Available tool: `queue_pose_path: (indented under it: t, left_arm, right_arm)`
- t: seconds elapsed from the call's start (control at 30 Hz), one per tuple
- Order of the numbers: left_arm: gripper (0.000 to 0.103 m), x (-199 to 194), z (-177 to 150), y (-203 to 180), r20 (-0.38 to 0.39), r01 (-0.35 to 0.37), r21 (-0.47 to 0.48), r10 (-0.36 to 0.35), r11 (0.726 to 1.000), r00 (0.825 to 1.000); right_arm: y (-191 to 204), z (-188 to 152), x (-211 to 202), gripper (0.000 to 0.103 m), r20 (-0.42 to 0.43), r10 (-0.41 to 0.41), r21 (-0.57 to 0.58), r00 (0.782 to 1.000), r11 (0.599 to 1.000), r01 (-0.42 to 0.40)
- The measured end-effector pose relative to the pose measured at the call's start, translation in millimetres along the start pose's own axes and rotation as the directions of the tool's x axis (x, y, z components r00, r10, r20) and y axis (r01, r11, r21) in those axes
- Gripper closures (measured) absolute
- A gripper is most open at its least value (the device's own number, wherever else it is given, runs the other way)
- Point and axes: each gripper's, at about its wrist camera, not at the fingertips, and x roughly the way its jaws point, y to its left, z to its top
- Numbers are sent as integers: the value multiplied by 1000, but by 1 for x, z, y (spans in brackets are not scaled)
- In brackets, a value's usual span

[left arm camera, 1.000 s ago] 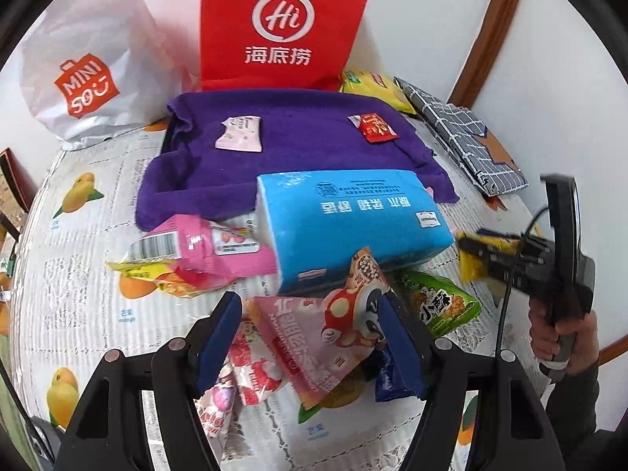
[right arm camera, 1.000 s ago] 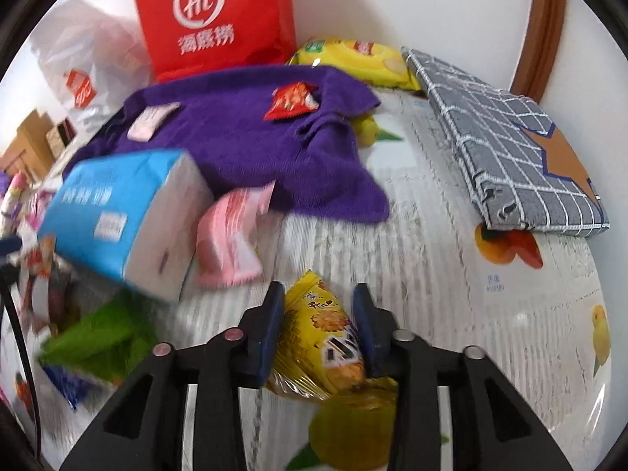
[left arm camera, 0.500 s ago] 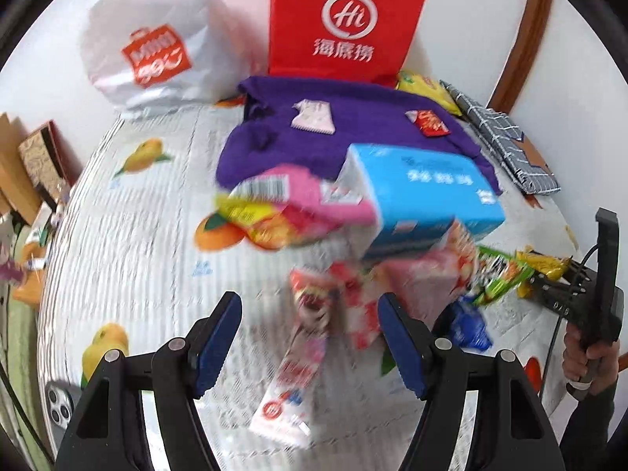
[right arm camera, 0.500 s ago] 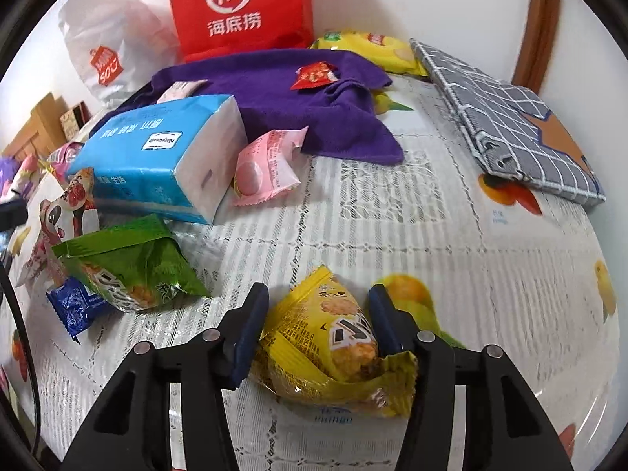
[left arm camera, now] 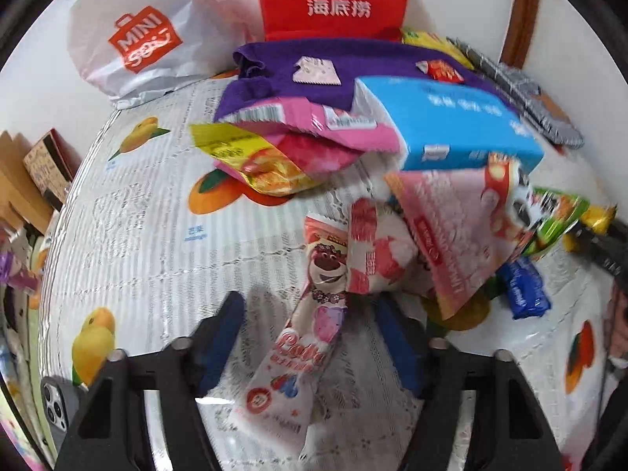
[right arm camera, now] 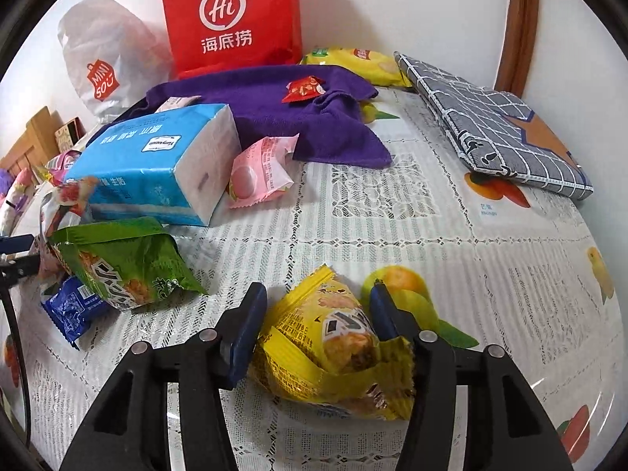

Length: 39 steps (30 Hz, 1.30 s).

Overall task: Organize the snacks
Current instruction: 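Grasp the yellow chip bag with the right tool while the left tool grasps the pink bear lollipop packet, then lift both held packets and carry them toward the purple towel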

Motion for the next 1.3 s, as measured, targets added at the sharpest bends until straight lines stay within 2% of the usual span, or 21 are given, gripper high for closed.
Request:
queue_pose_path:
  t: [0.07, 0.1, 0.13, 0.27, 0.4, 0.5, 0.67, 0.7, 0.83, 0.97, 1.07, 1.3]
  left_arm:
    - [66, -2, 0, 0, 21, 25, -7, -25, 1000, 999]
    - [79, -3, 0, 0, 20, 39, -8, -39, 999, 999]
    - [80, -4, 0, 0, 20, 44, -4, -44, 999, 999]
    - [81, -3, -2, 3, 30, 1, 8, -1, 1000, 1000]
    - [79, -3, -6, 8, 61, 15, -31, -13, 999, 998]
    - [79, -2, -9, 10, 89, 19, -68, -13, 998, 996]
    - [81, -3, -9, 10, 92, 24, -79, -16, 997, 996]
    - [81, -4, -10, 12, 88, 32, -88, -24, 996, 996]
    - [82, -8, -11, 18, 82, 71, -117, -62, 991, 995]
    - [82, -14, -13, 18, 89, 90, -127, -79, 988, 993]
    - [82, -23, -13, 16, 106, 90, -117, -78, 989, 991]
    - [82, -44, -9, 16, 134, 115, -117, -99, 986, 986]
  right_arm:
    - [0, -1, 0, 39, -2, 13, 1, 1000, 1000, -13]
    - [0, -1, 0, 35, -5, 17, -1, 1000, 1000, -17]
    - [1, -1, 1, 32, -7, 16, -5, 1000, 1000, -16]
    - [1, -3, -4, 32, -15, 10, -31, 1000, 999, -11]
    - [-5, -9, -17, 31, 0, 3, -37, 1000, 999, -3]
    - [-11, -16, -18, 29, 2, 37, -16, 999, 999, -37]
    - [-13, -21, -22, 29, 2, 55, -2, 998, 998, -55]
    - [-14, -22, -24, 29, 5, 62, 1, 998, 998, -62]
    - [-17, -22, -27, 44, -3, 59, 25, 998, 998, -59]
    - [-25, -19, -33, 46, 11, 109, 95, 994, 989, -109]
    - [-21, -15, -37, 48, 21, 85, 83, 996, 993, -87]
    - [-10, 1, -53, 49, 66, 96, 54, 993, 994, -99]
